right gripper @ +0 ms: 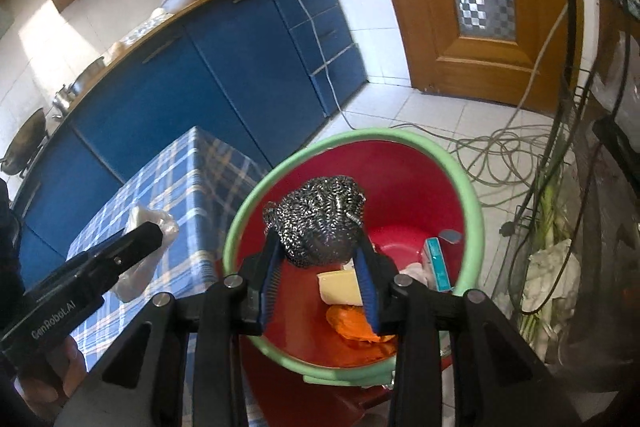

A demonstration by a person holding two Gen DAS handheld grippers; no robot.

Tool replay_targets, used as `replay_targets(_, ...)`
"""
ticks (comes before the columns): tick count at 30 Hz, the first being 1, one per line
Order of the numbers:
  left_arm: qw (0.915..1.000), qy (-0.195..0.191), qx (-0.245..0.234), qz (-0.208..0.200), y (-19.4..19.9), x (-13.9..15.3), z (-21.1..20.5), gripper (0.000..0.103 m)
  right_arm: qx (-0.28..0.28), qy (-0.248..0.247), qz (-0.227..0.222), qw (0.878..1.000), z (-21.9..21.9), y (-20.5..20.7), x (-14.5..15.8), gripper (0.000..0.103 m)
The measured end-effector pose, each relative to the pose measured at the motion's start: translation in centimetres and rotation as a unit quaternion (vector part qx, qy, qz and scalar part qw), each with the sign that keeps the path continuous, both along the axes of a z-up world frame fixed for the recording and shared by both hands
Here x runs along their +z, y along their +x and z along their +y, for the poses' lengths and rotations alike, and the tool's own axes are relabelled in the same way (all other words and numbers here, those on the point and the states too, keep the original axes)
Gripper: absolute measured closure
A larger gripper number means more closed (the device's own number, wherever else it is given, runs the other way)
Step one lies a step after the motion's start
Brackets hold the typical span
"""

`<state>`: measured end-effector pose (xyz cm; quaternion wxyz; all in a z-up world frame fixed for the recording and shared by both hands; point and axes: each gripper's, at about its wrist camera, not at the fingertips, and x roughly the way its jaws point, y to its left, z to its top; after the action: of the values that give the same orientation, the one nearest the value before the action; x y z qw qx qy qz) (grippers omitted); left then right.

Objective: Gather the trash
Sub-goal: 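Carry the plastic bag and steel wool in both tools over the red bucket, then open the left tool over the bucket while the right tool releases the steel wool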

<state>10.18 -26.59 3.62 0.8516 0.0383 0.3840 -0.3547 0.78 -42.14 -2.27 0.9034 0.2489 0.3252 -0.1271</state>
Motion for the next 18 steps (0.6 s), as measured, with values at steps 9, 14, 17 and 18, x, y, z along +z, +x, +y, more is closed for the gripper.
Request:
replay_targets(9,0.9998,0.013,-0.013,0.010,0.3,-1.3,-1.7,0.071,-0.020,0.021,0.006,1.000,-1.7,-0.1,-1.0,0.053)
replay_targets(14,0.9995,0.019,-0.022,0.012,0.3,-1.8,-2.6,0.071,-0.027,0.025,-0.003,0.999,-2.1,-0.4,-0.9,0.051)
replay_targets(17,0.9992,0.024,-0.028,0.015,0.4,-2.2,-3.1,0.071,-0.032,0.026,-0.008,0.999,-2.3,-0.5,-0.7,0.051)
replay_targets(18,0.9991,0.026,-0.030,0.016,0.5,-2.3,-3.3,0.070,-0.035,0.027,-0.010,0.999,-2.4,-0.6,-0.6,0.050)
